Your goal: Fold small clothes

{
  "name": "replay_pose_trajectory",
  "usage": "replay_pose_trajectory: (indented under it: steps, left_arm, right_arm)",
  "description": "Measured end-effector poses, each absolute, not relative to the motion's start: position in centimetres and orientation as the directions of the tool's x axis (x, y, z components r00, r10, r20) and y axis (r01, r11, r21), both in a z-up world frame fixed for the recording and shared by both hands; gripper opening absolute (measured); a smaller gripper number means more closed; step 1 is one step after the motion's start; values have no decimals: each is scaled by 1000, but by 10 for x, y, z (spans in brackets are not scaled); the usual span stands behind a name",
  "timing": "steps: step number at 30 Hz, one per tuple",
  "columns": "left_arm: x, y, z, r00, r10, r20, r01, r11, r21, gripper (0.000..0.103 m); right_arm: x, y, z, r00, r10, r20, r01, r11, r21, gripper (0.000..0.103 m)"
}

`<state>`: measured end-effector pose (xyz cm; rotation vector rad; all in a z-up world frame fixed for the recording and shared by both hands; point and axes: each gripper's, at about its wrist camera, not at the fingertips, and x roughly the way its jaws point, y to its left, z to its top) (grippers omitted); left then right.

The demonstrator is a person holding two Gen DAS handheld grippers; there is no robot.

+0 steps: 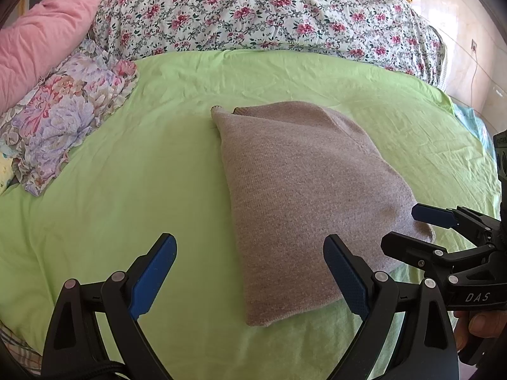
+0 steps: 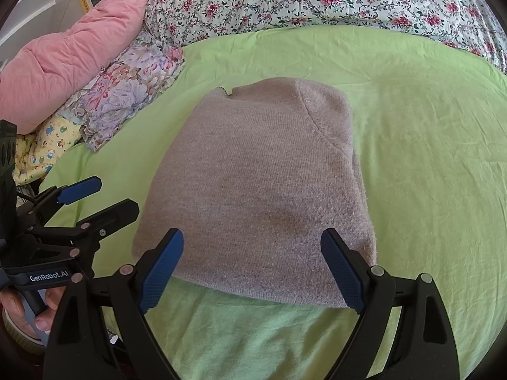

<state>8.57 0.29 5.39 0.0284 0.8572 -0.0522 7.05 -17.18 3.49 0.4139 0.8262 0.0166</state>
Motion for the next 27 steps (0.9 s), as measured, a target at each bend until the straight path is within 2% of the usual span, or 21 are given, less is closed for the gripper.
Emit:
replay_pose_trajectory:
  steps: [27]
  left_arm:
    - [92, 11, 51, 647, -34, -762, 38, 999, -12, 94]
  right_arm:
    - [75, -183, 34, 688, 169, -705, 153, 917, 369, 89]
